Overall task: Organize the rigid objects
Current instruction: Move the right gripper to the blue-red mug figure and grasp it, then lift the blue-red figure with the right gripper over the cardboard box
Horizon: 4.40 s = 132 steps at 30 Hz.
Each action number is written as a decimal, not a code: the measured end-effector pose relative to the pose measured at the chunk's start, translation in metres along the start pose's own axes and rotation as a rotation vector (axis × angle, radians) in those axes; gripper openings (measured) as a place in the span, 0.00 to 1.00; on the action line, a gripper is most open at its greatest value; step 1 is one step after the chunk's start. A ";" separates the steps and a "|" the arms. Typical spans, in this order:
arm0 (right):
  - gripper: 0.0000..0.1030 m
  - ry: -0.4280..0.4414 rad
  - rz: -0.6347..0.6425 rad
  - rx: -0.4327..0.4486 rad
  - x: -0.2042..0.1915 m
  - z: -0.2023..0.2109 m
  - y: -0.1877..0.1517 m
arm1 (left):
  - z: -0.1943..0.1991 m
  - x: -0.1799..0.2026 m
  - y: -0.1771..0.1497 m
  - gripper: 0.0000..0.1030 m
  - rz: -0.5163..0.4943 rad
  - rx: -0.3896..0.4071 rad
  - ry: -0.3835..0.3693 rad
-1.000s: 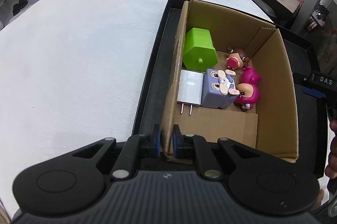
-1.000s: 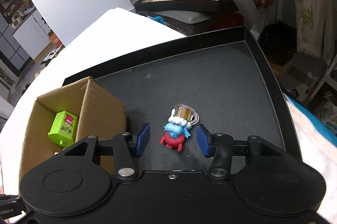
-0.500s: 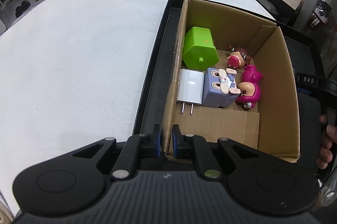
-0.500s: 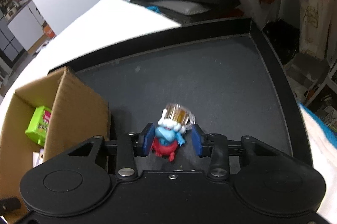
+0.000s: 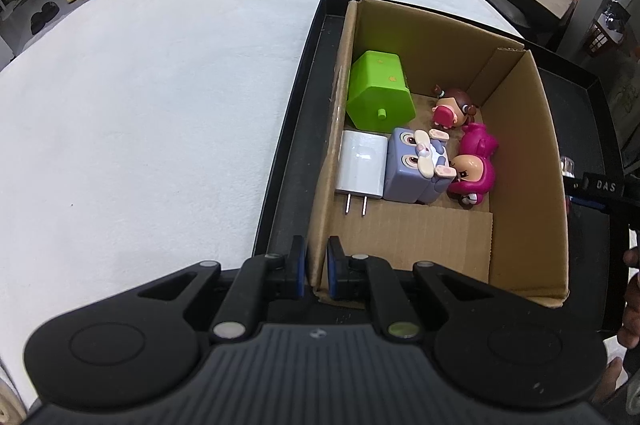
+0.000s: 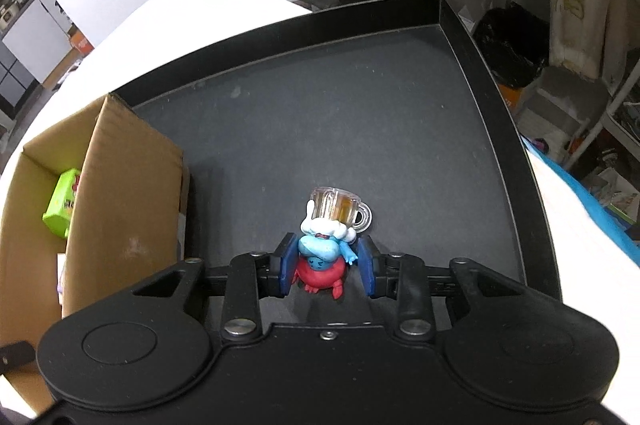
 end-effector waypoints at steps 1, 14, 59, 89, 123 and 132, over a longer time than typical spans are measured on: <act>0.31 -0.002 0.006 -0.006 -0.001 0.000 -0.001 | 0.000 0.000 0.000 0.10 0.000 0.000 0.000; 0.32 -0.021 -0.020 -0.059 0.011 0.005 -0.008 | 0.002 -0.002 0.000 0.10 0.006 0.003 -0.012; 0.37 -0.140 -0.036 -0.040 -0.010 0.013 -0.020 | 0.005 -0.015 -0.004 0.10 0.040 0.018 -0.092; 0.37 0.027 0.063 0.138 -0.099 0.112 0.002 | 0.002 -0.022 0.005 0.11 -0.073 -0.028 -0.169; 0.37 0.088 0.124 0.028 -0.181 0.048 0.021 | 0.000 -0.035 0.004 0.12 0.002 -0.040 -0.235; 0.38 0.087 0.090 0.006 -0.182 0.032 0.024 | 0.001 -0.036 0.003 0.12 0.008 -0.040 -0.236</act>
Point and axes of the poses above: each gripper's, at about its wrist camera, not at the fingertips, and z roughly against the way its jaws point, x to its right, y to its top, the point moved 2 cm from there along -z, roughly the way its jaws point, and after that the axes turned 8 degrees about -x, right-handed, at the moved point
